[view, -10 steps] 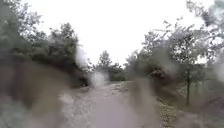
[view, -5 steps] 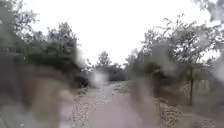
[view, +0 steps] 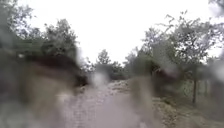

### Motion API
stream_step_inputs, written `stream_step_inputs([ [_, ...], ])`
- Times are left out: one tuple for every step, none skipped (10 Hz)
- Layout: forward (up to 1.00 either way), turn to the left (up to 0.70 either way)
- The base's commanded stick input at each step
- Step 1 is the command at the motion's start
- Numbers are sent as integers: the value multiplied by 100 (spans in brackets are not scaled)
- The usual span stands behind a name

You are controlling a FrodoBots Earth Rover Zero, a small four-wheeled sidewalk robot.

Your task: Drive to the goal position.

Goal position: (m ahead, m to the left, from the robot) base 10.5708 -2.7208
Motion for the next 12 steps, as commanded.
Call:
stream_step_inputs([
  [45, 0],
  [45, 15],
  [45, 26],
  [45, 17],
  [45, 3],
  [45, 0],
  [45, 0],
  [45, 0],
  [45, 0],
  [45, 0],
  [45, 0],
  [45, 0],
])
